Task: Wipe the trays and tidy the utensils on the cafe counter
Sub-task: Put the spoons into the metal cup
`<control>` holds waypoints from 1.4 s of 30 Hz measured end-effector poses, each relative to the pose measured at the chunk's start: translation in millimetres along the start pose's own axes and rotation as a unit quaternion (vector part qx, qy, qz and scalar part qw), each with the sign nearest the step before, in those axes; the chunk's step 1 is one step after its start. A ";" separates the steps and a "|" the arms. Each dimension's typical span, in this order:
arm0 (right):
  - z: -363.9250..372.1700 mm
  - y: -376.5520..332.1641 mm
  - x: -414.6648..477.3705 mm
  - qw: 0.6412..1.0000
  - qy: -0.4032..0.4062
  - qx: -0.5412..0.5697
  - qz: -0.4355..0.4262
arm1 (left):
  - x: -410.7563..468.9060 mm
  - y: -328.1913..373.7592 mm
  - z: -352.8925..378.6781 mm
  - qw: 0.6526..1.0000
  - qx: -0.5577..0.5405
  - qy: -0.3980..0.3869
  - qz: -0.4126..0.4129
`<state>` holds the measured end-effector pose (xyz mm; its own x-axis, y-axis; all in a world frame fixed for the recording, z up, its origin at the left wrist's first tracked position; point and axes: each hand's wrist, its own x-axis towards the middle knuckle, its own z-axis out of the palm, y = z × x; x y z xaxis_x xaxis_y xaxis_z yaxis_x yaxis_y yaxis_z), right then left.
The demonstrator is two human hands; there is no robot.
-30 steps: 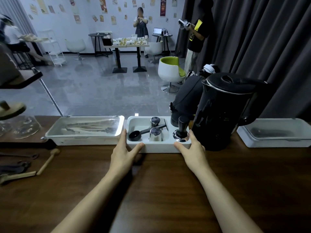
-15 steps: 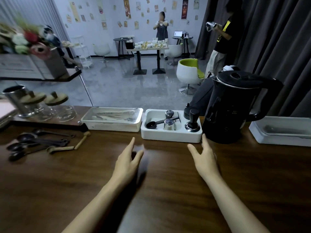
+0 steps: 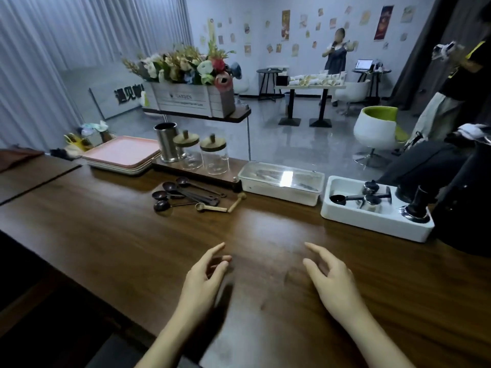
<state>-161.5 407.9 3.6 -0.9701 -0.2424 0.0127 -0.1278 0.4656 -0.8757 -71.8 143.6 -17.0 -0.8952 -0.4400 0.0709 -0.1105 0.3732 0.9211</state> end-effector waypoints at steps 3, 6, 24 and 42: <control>44.1 -18.1 6.3 1.000 0.013 0.004 -0.012 | 9.7 -13.2 -36.2 1.000 -0.010 -0.015 0.011; 88.2 -40.6 10.2 0.999 0.026 0.017 -0.017 | 26.9 -28.7 -75.0 0.999 -0.017 -0.038 0.011; 269.6 -151.2 116.4 0.994 -0.027 0.068 -0.081 | 161.0 -60.9 -204.3 0.999 -0.010 -0.028 0.039; 439.6 -281.7 335.1 0.996 0.035 0.083 -0.029 | 469.8 -88.5 -284.0 0.989 0.015 -0.106 0.103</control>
<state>-359.9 -178.7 42.4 -0.9748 -0.2025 0.0939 -0.1538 0.3047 -0.9399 -359.9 -328.1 43.5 -0.9702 -0.1712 0.1715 0.0746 0.4621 0.8837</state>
